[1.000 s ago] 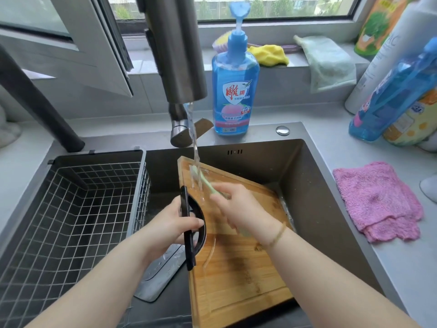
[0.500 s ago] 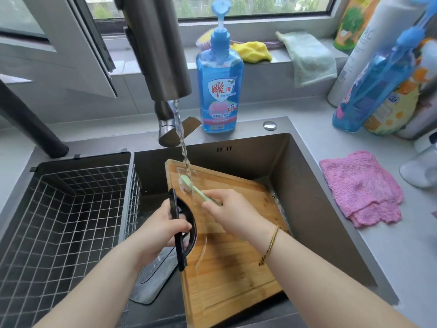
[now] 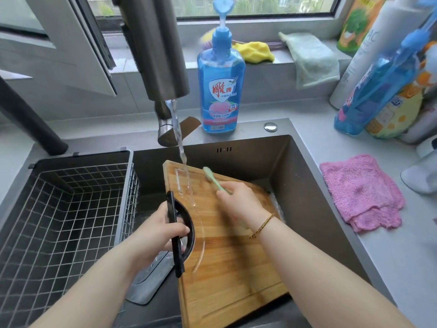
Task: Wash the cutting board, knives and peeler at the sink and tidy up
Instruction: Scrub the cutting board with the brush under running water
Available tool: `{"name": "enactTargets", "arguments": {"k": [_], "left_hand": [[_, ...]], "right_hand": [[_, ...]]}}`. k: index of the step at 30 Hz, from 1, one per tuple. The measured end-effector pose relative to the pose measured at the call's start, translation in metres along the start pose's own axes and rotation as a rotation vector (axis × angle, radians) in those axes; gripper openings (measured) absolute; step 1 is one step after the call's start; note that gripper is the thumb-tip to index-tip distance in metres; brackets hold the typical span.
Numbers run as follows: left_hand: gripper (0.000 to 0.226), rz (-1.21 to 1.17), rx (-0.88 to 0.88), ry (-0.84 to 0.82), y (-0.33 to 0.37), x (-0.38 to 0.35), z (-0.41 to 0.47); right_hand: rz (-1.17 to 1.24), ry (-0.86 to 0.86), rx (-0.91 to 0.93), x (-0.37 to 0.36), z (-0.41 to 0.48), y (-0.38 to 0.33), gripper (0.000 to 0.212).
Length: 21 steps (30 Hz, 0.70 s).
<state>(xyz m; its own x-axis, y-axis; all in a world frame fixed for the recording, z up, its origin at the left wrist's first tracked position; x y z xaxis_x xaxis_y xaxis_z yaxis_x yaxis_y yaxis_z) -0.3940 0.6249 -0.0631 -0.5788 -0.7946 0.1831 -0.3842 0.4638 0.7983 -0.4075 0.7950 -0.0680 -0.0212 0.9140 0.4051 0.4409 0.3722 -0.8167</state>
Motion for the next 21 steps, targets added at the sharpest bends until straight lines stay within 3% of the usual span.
{"name": "enactTargets", "arguments": {"k": [7,11,14,16,21], "left_hand": [[0.041,0.018,0.009,0.004,-0.001,0.002,0.002],[0.04,0.016,0.019,0.01,0.0,0.003,0.004],[0.041,0.013,0.03,0.007,-0.001,0.003,0.005],[0.041,0.014,0.036,0.007,-0.003,0.003,0.007],[0.041,0.015,0.067,0.011,-0.008,0.007,0.011]], "right_hand": [[-0.089,0.032,-0.015,0.01,0.005,0.01,0.035],[-0.21,-0.022,0.081,0.009,0.009,-0.003,0.034],[-0.296,0.029,-0.014,0.034,0.015,0.017,0.033],[-0.222,0.024,-0.079,0.036,0.017,0.028,0.034],[-0.125,-0.073,0.044,0.009,0.017,0.012,0.034]]}}
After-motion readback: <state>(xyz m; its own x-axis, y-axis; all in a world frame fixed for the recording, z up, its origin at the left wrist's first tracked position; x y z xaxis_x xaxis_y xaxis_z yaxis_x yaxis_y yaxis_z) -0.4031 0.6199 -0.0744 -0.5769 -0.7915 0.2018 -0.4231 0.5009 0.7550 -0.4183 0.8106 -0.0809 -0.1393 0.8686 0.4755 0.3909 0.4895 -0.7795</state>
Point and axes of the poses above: each hand's wrist, its own z-axis towards the middle knuckle, its own x-axis out of the back of the hand, y = z × x, the point moved 6 cm from there along z, towards the middle knuckle, and after that the axes turned 11 degrees about z, right-handed, at the moved point
